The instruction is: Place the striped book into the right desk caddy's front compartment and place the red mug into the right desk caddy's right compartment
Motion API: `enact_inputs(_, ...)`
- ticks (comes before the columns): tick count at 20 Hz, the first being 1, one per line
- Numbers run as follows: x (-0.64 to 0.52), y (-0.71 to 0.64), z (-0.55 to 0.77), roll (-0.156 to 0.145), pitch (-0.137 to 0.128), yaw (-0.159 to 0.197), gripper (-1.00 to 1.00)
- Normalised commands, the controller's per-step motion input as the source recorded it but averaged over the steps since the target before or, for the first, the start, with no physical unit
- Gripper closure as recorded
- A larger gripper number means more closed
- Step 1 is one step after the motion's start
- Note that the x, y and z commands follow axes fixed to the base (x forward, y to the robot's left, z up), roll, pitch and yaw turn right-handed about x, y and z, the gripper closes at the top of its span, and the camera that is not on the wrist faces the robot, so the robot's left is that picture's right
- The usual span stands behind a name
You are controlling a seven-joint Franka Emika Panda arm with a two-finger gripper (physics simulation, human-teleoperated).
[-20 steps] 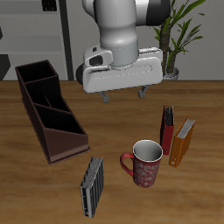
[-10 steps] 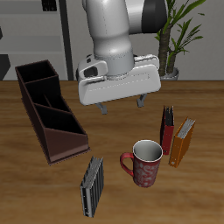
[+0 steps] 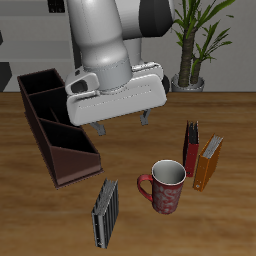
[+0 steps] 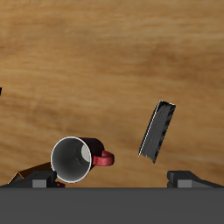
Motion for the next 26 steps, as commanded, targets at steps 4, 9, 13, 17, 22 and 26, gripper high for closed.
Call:
enact_inputs(4,0.08,-0.27,0.11,-0.005,-0.008,-0.076,-1.0)
enact_inputs(9,0.17,-0.32,-0.03,-0.132,-0.018,-0.038,-1.0)
enact_inputs(13,0.15,-0.03,-0.22,-0.118,-0.01,-0.015,-1.0)
enact_inputs(17,0.06,0.03,-0.12,-0.076,-0.02,-0.037,-1.0)
enact_inputs(22,0.06,0.19,-0.18,-0.01,0.001,0.023,-1.0)
enact_inputs(26,0.06,-0.01,-0.15,-0.012,0.002,-0.057,-1.0)
